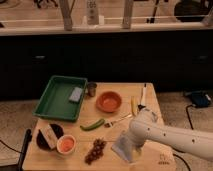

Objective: Wipe red bowl with towel

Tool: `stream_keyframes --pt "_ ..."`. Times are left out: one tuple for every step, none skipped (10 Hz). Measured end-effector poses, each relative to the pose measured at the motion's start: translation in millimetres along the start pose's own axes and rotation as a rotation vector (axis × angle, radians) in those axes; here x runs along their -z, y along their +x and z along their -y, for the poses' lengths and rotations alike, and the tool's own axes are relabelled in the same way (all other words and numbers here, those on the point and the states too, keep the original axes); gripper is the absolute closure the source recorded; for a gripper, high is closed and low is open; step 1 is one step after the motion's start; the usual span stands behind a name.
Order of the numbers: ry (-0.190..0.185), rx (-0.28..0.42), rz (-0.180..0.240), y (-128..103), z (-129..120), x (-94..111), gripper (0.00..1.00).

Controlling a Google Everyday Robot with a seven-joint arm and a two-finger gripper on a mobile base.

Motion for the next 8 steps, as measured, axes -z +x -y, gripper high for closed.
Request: stream_keyframes --pt "-0.009 0.004 0.007 -1.3 0.7 -2.3 0.20" --pt "-0.017 0.008 0.014 -2.5 0.7 -4.9 0.20" --pt "-0.021 0.009 0.019 -2.9 0.7 -6.4 0.20" --pt "-0.027 0.010 0.025 -3.0 0.2 -8.5 0.20" --pt "-0.029 0.010 0.027 -2.6 0.1 -9.7 0.20" --pt "-0.030 0.011 0.027 -1.7 -0.4 -10.5 0.23" --pt "-0.032 0.012 0.027 0.1 -0.4 -10.2 0.33" --pt "-0.036 0.012 0.029 2.8 -1.0 -10.0 0.45"
